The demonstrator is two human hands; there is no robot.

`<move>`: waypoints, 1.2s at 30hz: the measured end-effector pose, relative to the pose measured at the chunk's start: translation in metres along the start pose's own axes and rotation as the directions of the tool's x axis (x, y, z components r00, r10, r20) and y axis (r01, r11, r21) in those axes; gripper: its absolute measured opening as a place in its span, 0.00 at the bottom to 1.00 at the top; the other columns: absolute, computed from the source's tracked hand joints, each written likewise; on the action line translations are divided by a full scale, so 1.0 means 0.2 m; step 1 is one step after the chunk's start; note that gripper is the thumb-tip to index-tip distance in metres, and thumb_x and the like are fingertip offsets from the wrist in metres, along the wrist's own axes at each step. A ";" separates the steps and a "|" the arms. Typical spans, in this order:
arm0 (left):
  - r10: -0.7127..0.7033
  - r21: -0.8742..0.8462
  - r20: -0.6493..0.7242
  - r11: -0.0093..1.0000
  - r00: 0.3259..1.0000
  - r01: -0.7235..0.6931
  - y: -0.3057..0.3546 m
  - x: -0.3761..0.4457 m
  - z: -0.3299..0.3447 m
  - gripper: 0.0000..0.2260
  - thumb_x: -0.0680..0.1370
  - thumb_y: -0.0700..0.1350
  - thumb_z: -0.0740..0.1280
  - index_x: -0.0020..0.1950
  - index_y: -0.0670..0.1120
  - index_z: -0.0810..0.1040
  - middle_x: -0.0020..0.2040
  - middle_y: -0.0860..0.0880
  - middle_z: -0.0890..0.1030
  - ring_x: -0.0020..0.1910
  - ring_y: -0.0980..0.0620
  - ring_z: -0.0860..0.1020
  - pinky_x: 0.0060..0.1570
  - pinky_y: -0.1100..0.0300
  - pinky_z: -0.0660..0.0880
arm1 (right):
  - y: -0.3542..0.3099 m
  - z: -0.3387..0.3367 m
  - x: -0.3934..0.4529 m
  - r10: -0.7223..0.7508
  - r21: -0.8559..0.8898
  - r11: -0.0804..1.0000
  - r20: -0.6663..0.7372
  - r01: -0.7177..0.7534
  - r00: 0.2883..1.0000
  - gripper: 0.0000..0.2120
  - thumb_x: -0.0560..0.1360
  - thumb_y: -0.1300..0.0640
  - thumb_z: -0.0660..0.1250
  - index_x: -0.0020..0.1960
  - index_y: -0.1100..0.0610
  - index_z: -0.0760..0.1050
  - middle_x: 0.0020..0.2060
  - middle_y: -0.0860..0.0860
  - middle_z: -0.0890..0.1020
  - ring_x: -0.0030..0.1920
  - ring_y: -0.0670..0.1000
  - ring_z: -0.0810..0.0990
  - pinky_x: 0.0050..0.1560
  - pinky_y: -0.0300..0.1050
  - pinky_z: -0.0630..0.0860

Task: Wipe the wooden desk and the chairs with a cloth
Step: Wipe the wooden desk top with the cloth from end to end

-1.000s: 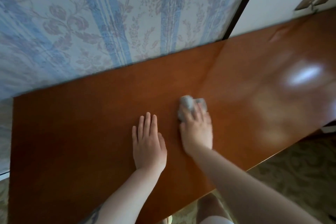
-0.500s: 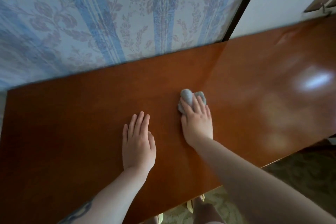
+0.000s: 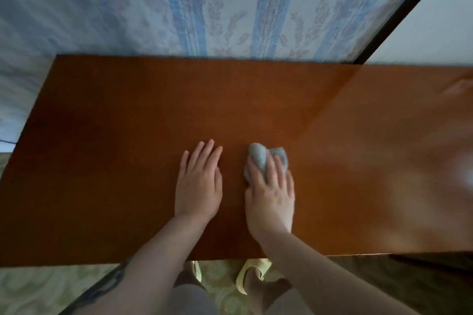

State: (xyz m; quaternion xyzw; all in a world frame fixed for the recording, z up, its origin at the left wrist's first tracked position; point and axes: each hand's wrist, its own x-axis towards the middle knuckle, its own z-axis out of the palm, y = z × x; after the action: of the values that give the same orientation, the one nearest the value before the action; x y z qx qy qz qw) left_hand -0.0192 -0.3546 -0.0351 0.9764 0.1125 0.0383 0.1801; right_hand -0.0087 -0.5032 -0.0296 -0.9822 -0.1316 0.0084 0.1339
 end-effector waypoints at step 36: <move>-0.148 0.151 -0.014 0.977 0.989 0.148 0.00 0.03 -0.04 0.20 0.79 0.49 0.54 0.68 0.49 0.73 0.67 0.51 0.74 0.68 0.49 0.70 0.67 0.46 0.66 | 0.25 -0.19 0.53 -0.708 0.033 0.575 0.520 0.818 0.477 0.28 0.82 0.45 0.46 0.78 0.38 0.38 0.77 0.46 0.36 0.76 0.48 0.33 0.74 0.50 0.33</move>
State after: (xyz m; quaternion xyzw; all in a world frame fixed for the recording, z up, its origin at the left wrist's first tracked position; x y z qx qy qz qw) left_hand -0.0155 -0.3497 -0.0268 0.9762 0.1877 0.0176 0.1072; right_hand 0.1094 -0.5322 -0.0042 -0.7908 -0.5859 0.1755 -0.0234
